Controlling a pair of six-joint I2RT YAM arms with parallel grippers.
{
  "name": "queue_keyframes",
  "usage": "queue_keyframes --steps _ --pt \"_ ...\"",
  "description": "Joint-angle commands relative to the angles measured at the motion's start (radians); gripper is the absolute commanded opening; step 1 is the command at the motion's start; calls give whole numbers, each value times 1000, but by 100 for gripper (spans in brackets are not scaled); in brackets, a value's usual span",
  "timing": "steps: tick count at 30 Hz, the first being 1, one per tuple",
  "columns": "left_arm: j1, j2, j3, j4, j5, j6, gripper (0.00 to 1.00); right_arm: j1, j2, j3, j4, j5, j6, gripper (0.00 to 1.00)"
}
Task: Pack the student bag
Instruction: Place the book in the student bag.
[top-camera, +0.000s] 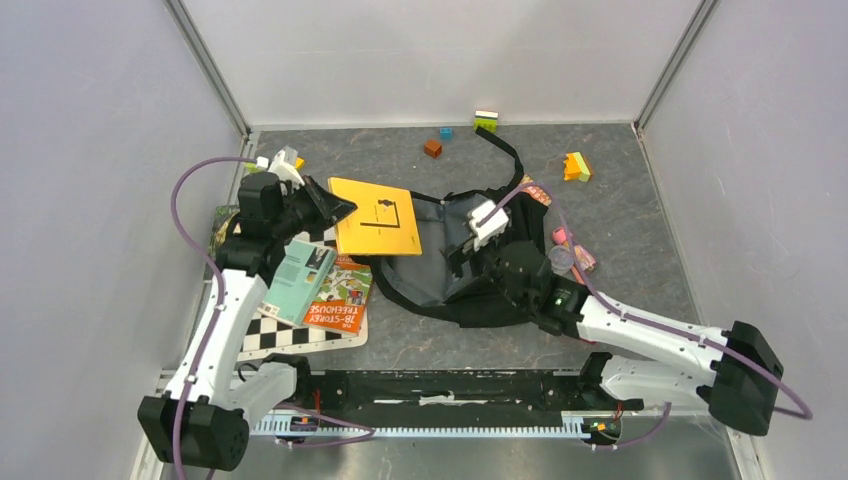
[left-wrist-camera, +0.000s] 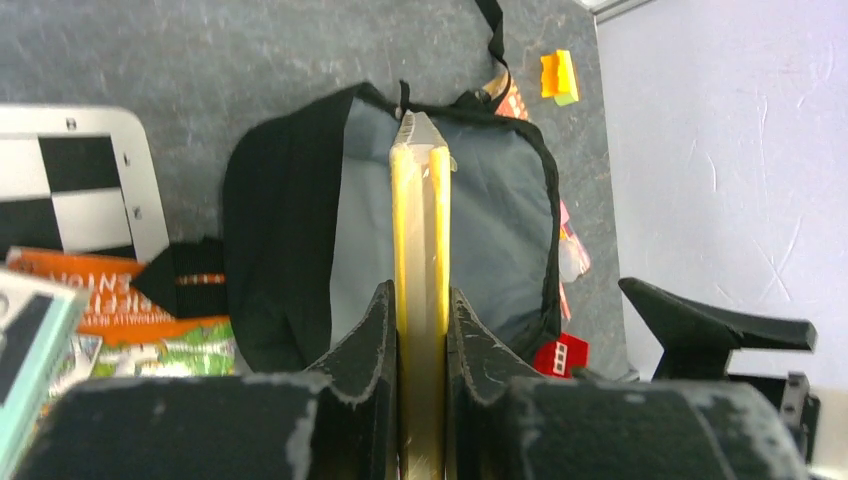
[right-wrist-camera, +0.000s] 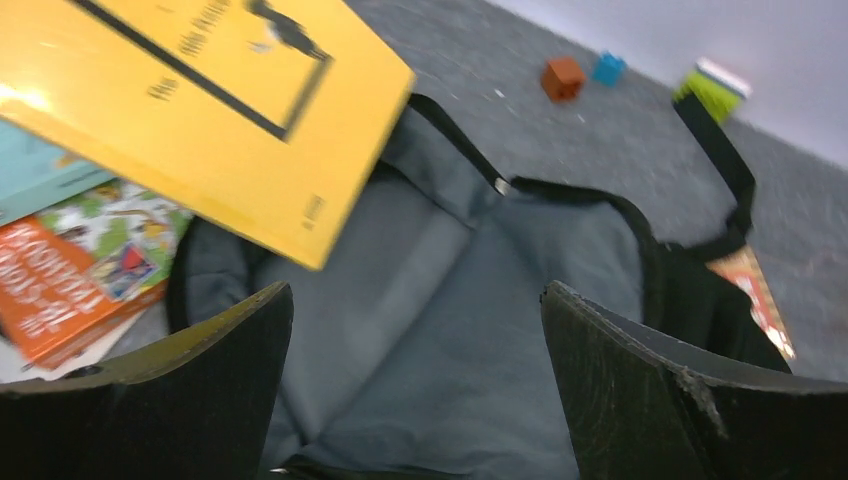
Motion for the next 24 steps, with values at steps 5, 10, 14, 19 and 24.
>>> queue_keyframes --steps 5,10,14,19,24 --pt "2 162 80 399 93 40 2 -335 43 40 -211 -280 182 98" --pt "2 188 9 473 105 70 2 -465 59 -9 -234 -313 209 97" --pt "3 213 -24 459 104 124 2 -532 63 -37 -222 -317 209 97" --pt "3 242 -41 489 153 89 2 -557 111 -62 -185 -405 216 93" --pt "3 228 -31 404 105 154 2 -558 154 -77 -115 -486 194 64"
